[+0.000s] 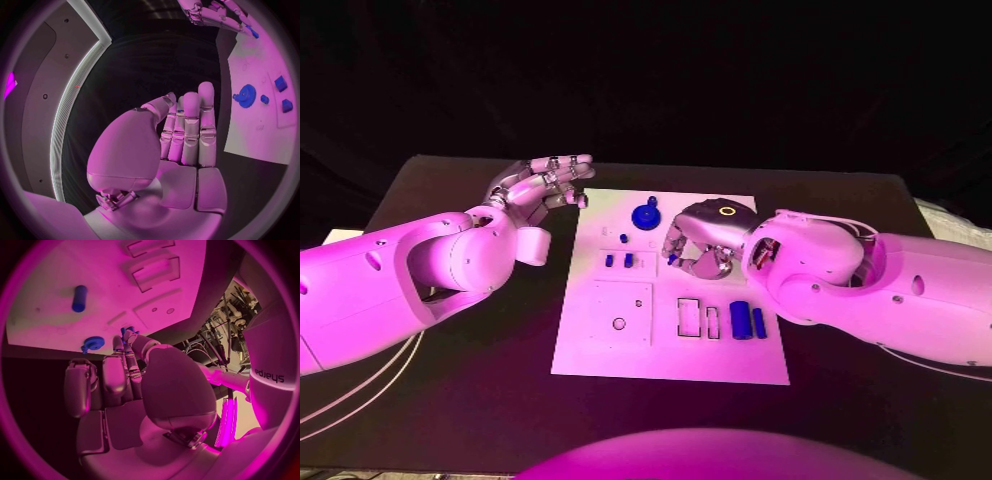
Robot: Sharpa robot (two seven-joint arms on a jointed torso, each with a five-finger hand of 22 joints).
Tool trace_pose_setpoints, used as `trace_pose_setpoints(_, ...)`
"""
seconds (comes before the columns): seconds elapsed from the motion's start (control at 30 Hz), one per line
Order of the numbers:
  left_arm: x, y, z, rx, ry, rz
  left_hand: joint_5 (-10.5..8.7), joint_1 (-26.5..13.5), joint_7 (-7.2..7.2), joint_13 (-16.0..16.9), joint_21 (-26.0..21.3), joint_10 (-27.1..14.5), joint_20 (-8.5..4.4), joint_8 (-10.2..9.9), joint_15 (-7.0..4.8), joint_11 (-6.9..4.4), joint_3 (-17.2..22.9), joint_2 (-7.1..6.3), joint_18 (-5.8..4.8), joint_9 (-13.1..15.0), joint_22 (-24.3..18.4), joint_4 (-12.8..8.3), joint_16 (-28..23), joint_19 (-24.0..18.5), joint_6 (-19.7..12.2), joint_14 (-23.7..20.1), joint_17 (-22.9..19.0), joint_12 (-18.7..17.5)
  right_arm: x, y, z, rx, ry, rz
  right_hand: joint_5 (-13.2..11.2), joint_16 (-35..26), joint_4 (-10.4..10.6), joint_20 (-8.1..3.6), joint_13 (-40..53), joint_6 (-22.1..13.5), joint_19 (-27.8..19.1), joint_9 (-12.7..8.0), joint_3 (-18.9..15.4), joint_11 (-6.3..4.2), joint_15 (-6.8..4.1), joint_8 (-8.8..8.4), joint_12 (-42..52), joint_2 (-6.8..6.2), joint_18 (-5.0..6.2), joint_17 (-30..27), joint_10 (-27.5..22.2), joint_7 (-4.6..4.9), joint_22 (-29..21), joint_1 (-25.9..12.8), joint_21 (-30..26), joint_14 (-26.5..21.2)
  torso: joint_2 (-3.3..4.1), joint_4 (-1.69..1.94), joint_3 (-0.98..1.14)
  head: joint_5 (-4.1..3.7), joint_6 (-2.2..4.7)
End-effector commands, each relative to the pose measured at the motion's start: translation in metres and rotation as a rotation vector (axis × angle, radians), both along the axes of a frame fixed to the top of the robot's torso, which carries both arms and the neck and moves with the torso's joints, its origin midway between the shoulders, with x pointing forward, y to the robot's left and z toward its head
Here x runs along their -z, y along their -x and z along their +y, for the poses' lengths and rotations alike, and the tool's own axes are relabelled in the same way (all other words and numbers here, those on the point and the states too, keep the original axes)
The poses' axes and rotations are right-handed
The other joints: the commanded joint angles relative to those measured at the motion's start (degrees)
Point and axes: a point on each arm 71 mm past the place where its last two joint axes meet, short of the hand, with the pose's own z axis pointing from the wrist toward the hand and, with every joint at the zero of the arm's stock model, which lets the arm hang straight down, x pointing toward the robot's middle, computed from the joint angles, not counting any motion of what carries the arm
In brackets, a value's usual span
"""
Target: Assemble the parts on the task board
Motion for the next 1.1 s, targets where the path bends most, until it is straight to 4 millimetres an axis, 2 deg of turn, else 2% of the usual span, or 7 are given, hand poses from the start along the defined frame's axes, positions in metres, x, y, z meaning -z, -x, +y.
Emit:
trace_pose_setpoints(0.03, -0.001, 0.001, -0.003, 0.018, 0.006, -0.008, 0.37, -0.2, -0.07, 0.1, -0.3, -0.4, 0.17, 0.3, 0.01, 0.04, -0.5, -0.03, 1.0, -0.1, -0.1, 0.0, 0.2, -0.4, -0.5, -0.2, -0.1, 0.3, 0.007, 0.006, 0.011, -0.045, -0.013, 0.008, 0.4, 0.0, -0.2, -0.07, -0.1, 0.3, 0.3, 0.1, 0.2, 0.11, 0.06, 0.17, -0.4, 0.2, 0.28, -0.1, 0.3, -0.06, 0.0, -0.3, -0.3, 2.1, 0.07, -0.12, 0.02, 1.04, -0.36)
trace_pose_setpoints(0.1, -0.001, 0.002, -0.004, 0.02, 0.006, -0.008, 0.37, -0.2, -0.07, 0.1, -0.3, -0.4, 0.17, 0.3, 0.01, 0.04, -0.5, -0.03, 1.0, -0.1, -0.1, 0.0, 0.2, -0.4, -0.5, -0.2, -0.1, 0.3, 0.012, 0.009, 0.017, -0.062, -0.017, 0.021, 0.5, -0.1, -0.2, -0.07, -0.1, 0.3, 0.3, 0.1, 0.3, 0.12, 0.06, 0.16, -0.4, 0.2, 0.29, -0.1, 0.3, -0.05, -0.1, -0.3, -0.3, 2.1, 0.05, -0.12, 0.09, 1.37, -0.52)
trace_pose_setpoints(0.2, -0.002, 0.002, -0.005, 0.024, 0.008, -0.007, 0.37, -0.2, -0.07, 0.1, -0.3, -0.4, 0.17, 0.3, 0.01, 0.04, -0.5, -0.03, 1.0, -0.1, -0.1, 0.0, 0.2, -0.4, -0.5, -0.2, -0.1, 0.3, 0.019, 0.012, 0.026, -0.082, -0.019, 0.038, 0.5, -0.1, -0.3, -0.08, -0.2, 0.3, 0.2, 0.1, 0.3, 0.13, 0.06, 0.13, -0.4, 0.19, 0.3, -0.1, 0.3, -0.02, -0.1, -0.3, -0.3, 2.1, -0.04, 0.02, -0.07, 1.59, -0.81)
trace_pose_setpoints(0.43, -0.002, 0.004, -0.008, 0.033, 0.011, -0.006, 0.37, -0.2, -0.07, 0.1, -0.3, -0.4, 0.17, 0.3, 0.01, 0.04, -0.5, -0.03, 1.0, -0.1, -0.1, 0.0, 0.2, -0.4, -0.5, -0.2, -0.1, 0.3, 0.028, 0.016, 0.035, -0.103, -0.02, 0.068, 0.6, -0.1, -0.3, -0.09, -0.3, 0.3, 0.2, 0.1, 0.3, 0.17, 0.07, 0.08, -0.5, 0.19, 0.32, -0.2, 0.3, 0.04, -0.2, -0.3, -0.4, 2.1, 0.04, -0.13, 0.08, 2.4, -1.18)
trace_pose_setpoints(0.57, -0.002, 0.004, -0.009, 0.035, 0.012, -0.006, 0.37, -0.2, -0.04, 0.1, -0.4, -0.5, 0.19, 0.3, 0.03, 0.06, -0.5, -0.03, 0.99, -0.1, -0.1, 0.0, 0.2, -0.4, -0.6, -0.2, -0.1, 0.4, 0.033, 0.015, 0.038, -0.107, -0.018, 0.077, 0.7, -0.1, -0.3, -0.09, -0.3, 0.3, 0.2, 0.1, 0.3, 0.18, 0.08, 0.07, -0.5, 0.2, 0.32, -0.2, 0.3, 0.05, -0.2, -0.3, -0.4, 2.1, -0.05, -0.19, 0.09, 2.51, -1.36)
trace_pose_setpoints(0.83, -0.002, 0.004, -0.01, 0.037, 0.013, -0.006, 0.34, -0.4, 0.03, 0.1, -0.5, -0.7, 0.25, 0.4, 0.11, 0.13, -0.8, 0.02, 0.98, -0.1, -0.2, 0.1, 0.3, -0.4, -0.7, -0.3, -0.2, 0.6, 0.039, 0.012, 0.041, -0.106, -0.016, 0.084, 0.7, 0.0, -0.3, -0.09, -0.4, 0.2, 0.2, 0.1, 0.3, 0.26, 0.12, 0.01, -0.6, 0.21, 0.31, -0.1, 0.2, 0.15, -0.2, -0.4, -0.3, 2.1, 0.0, 0.0, 0.15, 2.76, -1.66)
trace_pose_setpoints(1.1, -0.002, 0.003, -0.01, 0.038, 0.012, -0.004, 0.34, -0.5, 0.03, 0.1, -0.5, -0.8, 0.28, 0.4, 0.14, 0.15, -0.9, 0.06, 0.97, -0.1, -0.2, 0.2, 0.3, -0.4, -0.7, -0.3, -0.2, 0.6, 0.043, 0.014, 0.044, -0.115, -0.012, 0.1, 0.6, 0.1, -0.2, -0.08, -0.5, 0.2, 0.2, 0.1, 0.2, 0.33, 0.18, -0.05, -0.7, 0.23, 0.31, -0.1, 0.2, 0.23, -0.2, -0.6, -0.3, 2.1, 0.07, -0.11, 0.1, 2.95, -1.78)
